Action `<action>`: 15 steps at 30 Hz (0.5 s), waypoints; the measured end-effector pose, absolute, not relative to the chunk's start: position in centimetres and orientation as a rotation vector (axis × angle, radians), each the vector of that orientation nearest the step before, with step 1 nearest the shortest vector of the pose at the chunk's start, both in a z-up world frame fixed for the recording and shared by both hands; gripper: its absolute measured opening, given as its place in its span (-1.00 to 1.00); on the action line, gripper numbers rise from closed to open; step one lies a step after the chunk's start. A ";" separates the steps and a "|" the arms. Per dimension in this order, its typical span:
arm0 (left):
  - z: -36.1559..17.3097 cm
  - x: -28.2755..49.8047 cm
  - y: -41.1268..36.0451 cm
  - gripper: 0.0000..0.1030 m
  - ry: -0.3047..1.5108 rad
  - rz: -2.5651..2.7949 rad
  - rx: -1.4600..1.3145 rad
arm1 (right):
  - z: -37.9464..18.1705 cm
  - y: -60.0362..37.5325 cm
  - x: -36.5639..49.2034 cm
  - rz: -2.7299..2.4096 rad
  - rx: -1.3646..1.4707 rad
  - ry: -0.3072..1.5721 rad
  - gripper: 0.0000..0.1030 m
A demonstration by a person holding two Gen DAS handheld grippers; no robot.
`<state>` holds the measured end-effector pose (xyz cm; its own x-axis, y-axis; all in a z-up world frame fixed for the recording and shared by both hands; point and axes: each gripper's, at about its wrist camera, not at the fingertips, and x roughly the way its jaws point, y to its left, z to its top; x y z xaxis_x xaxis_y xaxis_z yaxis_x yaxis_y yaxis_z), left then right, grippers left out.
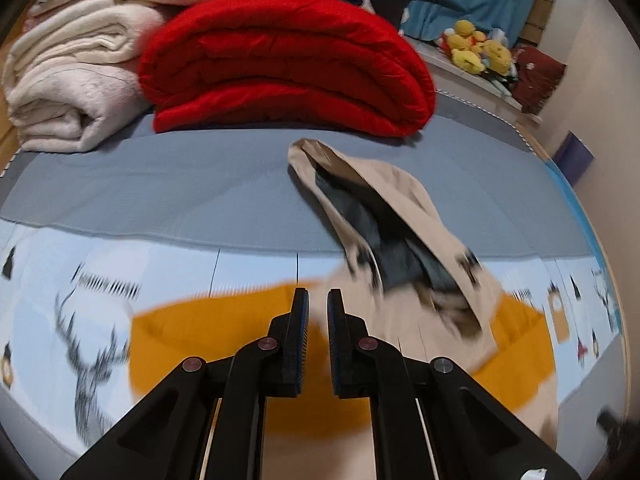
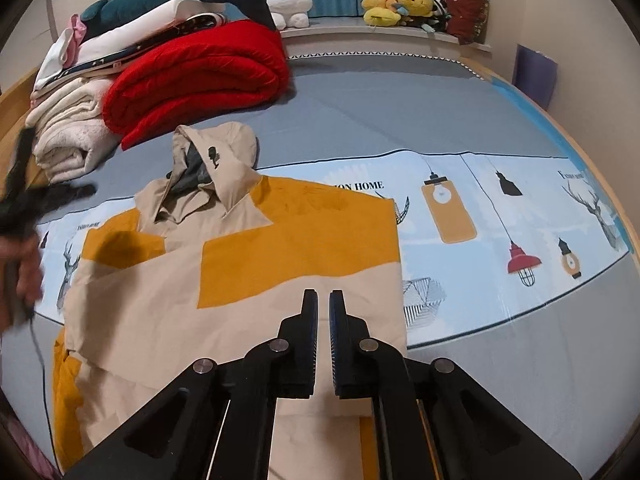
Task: Fold large clothes
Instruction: 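Grasp the hood with the left tool and fold it onto the body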
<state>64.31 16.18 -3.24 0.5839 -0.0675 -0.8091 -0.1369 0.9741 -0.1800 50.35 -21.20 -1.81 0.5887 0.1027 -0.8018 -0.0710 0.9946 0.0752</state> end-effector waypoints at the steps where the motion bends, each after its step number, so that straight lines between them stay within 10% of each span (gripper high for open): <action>1: -3.6 65.4 16.3 -0.85 0.956 0.038 -0.242 | -2.0 -21.3 50.7 0.101 0.035 0.942 -0.89; 15: -11.3 80.2 18.4 -0.34 1.090 0.079 -0.517 | -4.8 -21.9 53.9 0.076 0.044 1.024 -0.83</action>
<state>80.21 18.45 -11.26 0.4717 -0.1878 -0.8615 -0.3106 0.8791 -0.3617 53.89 -21.92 -4.83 0.5175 0.0839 -0.8515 -0.0424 0.9965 0.0724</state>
